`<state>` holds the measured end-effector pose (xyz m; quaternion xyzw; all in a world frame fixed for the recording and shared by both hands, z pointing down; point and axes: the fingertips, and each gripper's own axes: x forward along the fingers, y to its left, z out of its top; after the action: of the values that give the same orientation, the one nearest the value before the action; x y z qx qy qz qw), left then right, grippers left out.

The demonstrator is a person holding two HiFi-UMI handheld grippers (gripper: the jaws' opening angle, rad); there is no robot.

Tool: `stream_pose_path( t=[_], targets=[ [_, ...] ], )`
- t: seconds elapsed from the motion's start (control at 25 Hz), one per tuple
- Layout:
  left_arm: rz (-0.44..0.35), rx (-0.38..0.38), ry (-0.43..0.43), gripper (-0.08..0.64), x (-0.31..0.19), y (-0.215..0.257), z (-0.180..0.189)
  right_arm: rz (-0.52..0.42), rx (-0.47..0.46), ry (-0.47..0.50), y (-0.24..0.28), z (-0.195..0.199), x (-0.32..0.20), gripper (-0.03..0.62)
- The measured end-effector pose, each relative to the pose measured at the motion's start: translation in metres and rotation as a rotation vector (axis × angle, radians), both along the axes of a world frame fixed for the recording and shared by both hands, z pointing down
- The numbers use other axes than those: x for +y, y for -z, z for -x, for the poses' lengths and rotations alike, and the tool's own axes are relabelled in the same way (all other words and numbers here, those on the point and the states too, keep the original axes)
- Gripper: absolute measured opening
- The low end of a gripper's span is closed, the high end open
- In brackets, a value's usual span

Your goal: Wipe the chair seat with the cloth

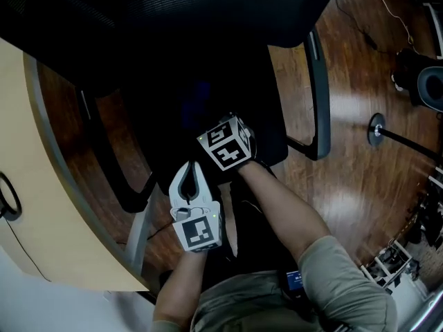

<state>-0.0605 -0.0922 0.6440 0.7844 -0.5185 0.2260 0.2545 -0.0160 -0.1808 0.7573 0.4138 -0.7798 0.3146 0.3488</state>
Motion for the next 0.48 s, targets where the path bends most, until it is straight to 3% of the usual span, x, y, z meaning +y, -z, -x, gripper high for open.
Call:
stream_pose_path(
  t=[0.24, 0.48],
  targets=[
    [-0.033, 0.002, -0.107, 0.005, -0.011, 0.014, -0.056, -0.017, 0.047, -0.205, 0.013, -0.101, -0.009, 0.124],
    [-0.054, -0.014, -0.133, 0.005, -0.021, 0.013, -0.094, 0.005, 0.078, -0.393, 0.007, -0.183, 0.001, 0.124]
  ],
)
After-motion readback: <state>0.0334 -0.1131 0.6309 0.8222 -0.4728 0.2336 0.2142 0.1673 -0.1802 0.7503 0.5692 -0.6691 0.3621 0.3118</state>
